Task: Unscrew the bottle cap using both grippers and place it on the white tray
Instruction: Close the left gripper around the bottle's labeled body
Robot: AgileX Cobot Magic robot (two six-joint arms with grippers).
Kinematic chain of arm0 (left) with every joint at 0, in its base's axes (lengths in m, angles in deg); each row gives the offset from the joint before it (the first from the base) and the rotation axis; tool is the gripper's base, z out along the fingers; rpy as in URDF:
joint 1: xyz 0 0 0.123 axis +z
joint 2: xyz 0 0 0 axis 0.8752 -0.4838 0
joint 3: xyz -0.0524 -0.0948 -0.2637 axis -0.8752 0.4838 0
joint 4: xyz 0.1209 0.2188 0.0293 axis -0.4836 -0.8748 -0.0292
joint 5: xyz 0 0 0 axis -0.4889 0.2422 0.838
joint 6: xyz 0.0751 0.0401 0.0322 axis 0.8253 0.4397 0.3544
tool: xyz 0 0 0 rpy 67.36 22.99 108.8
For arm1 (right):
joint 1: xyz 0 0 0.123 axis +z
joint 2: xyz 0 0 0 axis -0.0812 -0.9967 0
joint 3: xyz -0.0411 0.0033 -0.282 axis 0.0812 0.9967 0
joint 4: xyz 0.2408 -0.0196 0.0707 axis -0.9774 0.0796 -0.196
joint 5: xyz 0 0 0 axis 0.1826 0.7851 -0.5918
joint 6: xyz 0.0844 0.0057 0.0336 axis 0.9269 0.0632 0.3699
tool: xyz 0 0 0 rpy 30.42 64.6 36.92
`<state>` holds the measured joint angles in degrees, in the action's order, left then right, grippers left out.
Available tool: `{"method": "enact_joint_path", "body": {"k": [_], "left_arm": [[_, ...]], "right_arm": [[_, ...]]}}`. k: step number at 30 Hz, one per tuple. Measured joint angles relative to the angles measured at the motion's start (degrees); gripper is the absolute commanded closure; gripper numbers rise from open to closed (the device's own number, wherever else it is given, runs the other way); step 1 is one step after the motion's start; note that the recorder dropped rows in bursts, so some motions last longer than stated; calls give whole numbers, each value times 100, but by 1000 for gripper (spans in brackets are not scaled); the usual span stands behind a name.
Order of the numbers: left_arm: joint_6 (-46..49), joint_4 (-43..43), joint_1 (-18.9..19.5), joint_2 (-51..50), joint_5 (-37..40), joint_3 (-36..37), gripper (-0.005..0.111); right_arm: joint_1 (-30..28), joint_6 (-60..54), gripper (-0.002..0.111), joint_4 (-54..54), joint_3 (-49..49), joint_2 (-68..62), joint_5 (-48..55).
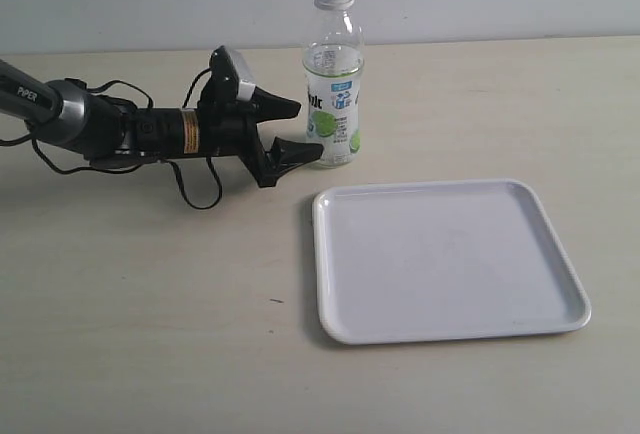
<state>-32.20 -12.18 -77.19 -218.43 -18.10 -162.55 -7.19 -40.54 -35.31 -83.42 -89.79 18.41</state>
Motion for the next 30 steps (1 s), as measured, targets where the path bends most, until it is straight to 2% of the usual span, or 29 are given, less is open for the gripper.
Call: {"method": "enact_joint_path", "body": {"k": [12,30], "left_arm": [[1,13,-351,0,0,-143,29],[29,28,-380,0,320,-141,29]], "right_arm": [[0,0,108,0,0,0,0],[0,0,108,0,0,0,0]]}}
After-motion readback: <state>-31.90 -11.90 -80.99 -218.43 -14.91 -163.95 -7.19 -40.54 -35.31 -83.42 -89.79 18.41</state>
